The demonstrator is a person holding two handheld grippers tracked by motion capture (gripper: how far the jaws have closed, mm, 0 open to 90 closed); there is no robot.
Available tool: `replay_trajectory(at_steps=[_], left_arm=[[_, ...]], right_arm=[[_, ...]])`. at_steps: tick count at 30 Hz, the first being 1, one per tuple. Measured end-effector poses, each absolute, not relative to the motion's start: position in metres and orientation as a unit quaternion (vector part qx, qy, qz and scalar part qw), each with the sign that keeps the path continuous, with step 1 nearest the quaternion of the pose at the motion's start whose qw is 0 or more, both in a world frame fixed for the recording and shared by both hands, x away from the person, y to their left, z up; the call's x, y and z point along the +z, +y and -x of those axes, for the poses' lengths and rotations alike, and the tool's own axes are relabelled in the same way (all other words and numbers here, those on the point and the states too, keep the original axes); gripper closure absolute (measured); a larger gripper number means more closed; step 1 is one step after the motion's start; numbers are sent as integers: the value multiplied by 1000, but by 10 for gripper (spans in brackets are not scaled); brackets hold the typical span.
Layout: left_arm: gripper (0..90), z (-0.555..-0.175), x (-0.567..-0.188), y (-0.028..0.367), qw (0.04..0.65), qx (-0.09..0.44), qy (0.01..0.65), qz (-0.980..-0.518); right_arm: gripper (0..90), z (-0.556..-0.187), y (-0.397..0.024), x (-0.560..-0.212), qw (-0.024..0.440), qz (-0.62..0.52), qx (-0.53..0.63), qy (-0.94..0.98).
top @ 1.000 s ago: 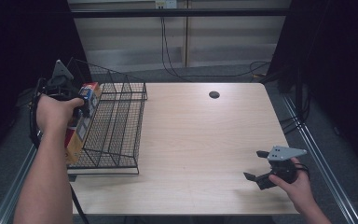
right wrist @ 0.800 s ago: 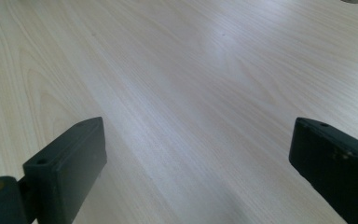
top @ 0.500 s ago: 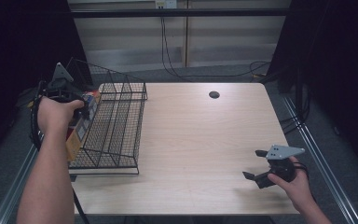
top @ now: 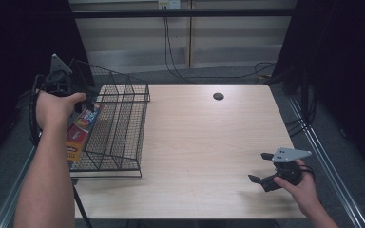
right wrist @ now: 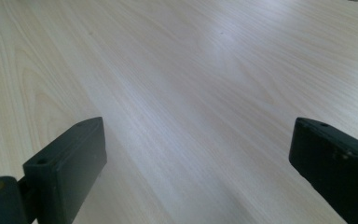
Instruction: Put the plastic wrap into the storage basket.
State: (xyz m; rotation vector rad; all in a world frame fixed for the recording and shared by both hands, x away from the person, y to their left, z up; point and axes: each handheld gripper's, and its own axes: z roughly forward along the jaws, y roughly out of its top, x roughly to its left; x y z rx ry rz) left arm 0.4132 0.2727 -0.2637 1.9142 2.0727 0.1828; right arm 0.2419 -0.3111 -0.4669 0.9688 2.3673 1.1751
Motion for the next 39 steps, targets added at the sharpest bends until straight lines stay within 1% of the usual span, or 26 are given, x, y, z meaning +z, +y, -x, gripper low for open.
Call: replay_trajectory(at_steps=[5, 6, 9, 17, 23, 28, 39], left_arm=[[247, -410, -266, 260, 173, 55, 717, -673], [237, -410, -267, 259, 173, 52, 710, -680], [212, -409, -270, 256, 181, 55, 706, -682], [158, -410, -281, 246, 200, 41, 696, -688], [149, -409, -287, 234, 213, 35, 684, -697], [143, -407, -291, 221, 221, 30, 666, -712], [121, -403, -300, 207, 235, 22, 644, -728]], right_arm=[[39, -237, -313, -464, 167, -345, 416, 825], [39, -237, -313, -463, 167, -346, 418, 824], [38, -236, -312, -463, 166, -345, 418, 824], [39, -238, -312, -465, 165, -345, 415, 826], [38, -238, -312, -465, 165, -345, 414, 826], [39, -237, -312, -465, 164, -344, 415, 826], [39, -237, -312, -465, 167, -344, 414, 826]])
